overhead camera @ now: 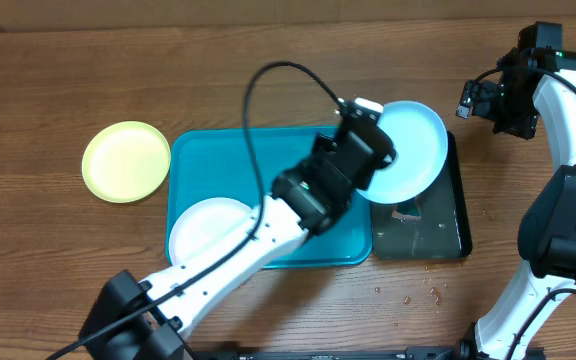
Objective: Clean dirty plates on tray and stack at the side
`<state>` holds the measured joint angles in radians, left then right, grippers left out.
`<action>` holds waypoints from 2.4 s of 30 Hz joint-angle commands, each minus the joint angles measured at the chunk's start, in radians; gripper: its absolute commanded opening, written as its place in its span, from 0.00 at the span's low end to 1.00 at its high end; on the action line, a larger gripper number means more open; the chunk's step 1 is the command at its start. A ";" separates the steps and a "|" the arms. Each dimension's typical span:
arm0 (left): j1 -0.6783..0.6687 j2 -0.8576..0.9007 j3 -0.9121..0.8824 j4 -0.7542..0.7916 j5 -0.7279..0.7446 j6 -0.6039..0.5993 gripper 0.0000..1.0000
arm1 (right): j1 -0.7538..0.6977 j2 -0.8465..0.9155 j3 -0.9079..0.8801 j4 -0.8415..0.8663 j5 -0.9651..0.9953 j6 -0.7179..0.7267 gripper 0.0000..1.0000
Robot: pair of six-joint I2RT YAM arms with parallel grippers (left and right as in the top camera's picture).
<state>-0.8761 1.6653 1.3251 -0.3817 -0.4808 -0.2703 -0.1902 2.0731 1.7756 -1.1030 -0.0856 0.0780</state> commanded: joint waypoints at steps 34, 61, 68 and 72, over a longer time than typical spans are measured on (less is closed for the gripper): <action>-0.367 0.002 0.020 0.415 -0.782 0.613 0.04 | -0.002 -0.003 0.016 0.003 0.006 0.001 1.00; 0.634 0.023 0.019 -0.325 0.736 -0.362 0.04 | -0.002 -0.003 0.016 0.003 0.006 0.001 1.00; 0.980 0.023 0.019 -0.467 0.687 -0.293 0.04 | -0.002 -0.003 0.016 0.003 0.006 0.001 1.00; 1.146 0.023 0.019 -0.525 0.571 -0.290 0.04 | -0.002 -0.003 0.016 0.003 0.006 0.001 1.00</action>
<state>0.1993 1.6878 1.3342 -0.8940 0.1539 -0.5888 -0.1902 2.0731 1.7756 -1.1015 -0.0860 0.0780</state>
